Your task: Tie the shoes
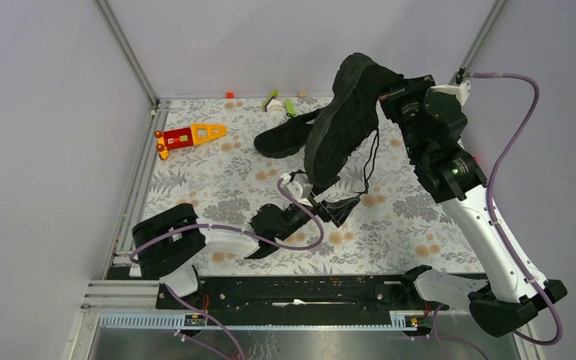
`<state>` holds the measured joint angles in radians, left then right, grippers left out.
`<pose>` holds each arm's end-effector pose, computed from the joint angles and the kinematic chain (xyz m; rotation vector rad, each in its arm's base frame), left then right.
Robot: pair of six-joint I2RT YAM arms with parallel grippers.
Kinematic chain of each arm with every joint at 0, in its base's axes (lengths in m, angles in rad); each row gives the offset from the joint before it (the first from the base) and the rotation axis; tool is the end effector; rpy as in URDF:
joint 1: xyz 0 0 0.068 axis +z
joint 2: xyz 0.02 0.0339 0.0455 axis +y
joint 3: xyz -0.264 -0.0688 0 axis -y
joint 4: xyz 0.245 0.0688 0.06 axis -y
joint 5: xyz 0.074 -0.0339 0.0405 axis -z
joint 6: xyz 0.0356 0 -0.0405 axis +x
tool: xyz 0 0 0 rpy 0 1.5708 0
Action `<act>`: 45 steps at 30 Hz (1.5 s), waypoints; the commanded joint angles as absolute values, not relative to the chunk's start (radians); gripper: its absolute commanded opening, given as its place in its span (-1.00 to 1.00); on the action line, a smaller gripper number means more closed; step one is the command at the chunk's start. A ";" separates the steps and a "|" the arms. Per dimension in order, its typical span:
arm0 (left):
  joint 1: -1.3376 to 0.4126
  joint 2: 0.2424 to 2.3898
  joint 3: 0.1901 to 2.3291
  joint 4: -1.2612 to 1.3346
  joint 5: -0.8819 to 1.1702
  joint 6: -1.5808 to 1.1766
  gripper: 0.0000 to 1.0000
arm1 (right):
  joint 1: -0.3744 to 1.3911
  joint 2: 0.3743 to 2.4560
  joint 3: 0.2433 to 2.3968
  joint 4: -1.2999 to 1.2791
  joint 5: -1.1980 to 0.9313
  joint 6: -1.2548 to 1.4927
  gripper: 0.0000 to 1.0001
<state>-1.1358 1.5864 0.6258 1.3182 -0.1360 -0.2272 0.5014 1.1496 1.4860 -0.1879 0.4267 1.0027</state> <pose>0.1376 -0.2846 0.2493 0.4511 1.2114 -1.0999 0.2077 0.0970 0.5077 0.7167 1.3214 0.9253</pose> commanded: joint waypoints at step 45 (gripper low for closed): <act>-1.191 1.710 0.792 1.453 -0.379 -0.127 0.79 | 0.558 1.227 1.697 0.045 0.493 1.360 -1.00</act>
